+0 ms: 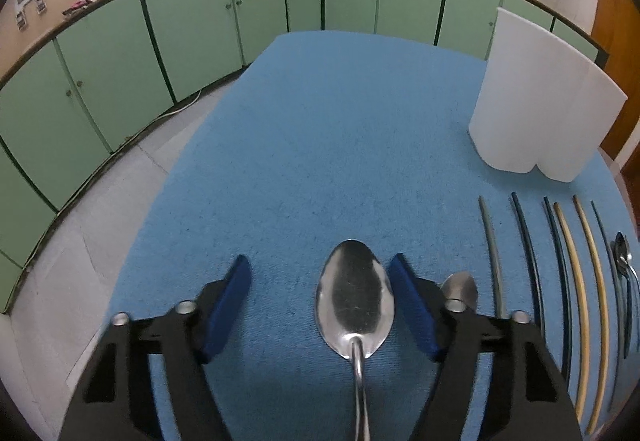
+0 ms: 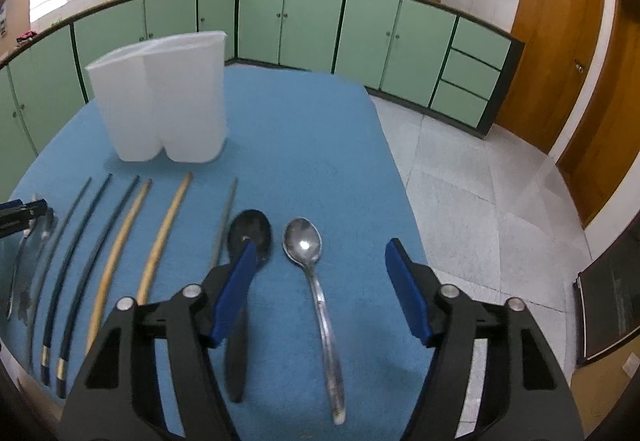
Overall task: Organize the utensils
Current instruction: 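Grasp the ornate silver spoon with the left tool while the right grasps the plain silver spoon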
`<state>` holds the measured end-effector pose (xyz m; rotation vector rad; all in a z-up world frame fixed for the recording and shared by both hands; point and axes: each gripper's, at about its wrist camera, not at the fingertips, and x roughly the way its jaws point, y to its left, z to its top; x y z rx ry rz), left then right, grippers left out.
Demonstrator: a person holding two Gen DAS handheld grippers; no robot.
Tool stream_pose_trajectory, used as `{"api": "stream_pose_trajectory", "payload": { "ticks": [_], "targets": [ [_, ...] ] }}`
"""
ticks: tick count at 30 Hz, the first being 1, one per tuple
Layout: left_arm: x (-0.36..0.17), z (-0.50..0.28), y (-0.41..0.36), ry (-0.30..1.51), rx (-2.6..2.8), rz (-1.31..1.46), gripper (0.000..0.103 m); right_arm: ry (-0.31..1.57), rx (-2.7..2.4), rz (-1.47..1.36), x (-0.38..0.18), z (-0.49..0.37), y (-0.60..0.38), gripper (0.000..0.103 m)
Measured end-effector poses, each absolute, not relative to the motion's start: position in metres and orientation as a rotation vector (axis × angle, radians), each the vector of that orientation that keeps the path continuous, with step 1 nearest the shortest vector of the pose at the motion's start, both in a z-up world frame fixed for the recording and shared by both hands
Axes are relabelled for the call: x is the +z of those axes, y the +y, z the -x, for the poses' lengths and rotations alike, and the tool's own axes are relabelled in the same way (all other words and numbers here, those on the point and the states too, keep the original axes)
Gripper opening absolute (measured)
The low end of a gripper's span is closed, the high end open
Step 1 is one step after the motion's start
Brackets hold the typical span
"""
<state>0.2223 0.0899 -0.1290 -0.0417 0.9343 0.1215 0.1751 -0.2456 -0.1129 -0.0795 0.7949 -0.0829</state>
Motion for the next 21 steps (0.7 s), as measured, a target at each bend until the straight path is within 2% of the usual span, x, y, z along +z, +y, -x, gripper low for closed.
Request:
{"api": "stream_pose_trajectory", "payload": {
  "ticks": [4, 5, 21],
  "targets": [
    [-0.127, -0.219, 0.09, 0.924, 0.097, 0.064, 0.037, 0.832, -0.051, 0.069, -0.12, -0.186, -0.248, 0.052],
    [-0.127, -0.219, 0.091, 0.922, 0.095, 0.068, 0.036, 0.839, -0.042, 0.069, -0.122, -0.189, -0.248, 0.051],
    [-0.121, -0.22, 0.083, 0.893, 0.058, 0.059, 0.035, 0.941, 0.043, 0.097, -0.134, -0.22, -0.246, 0.031]
  ]
}}
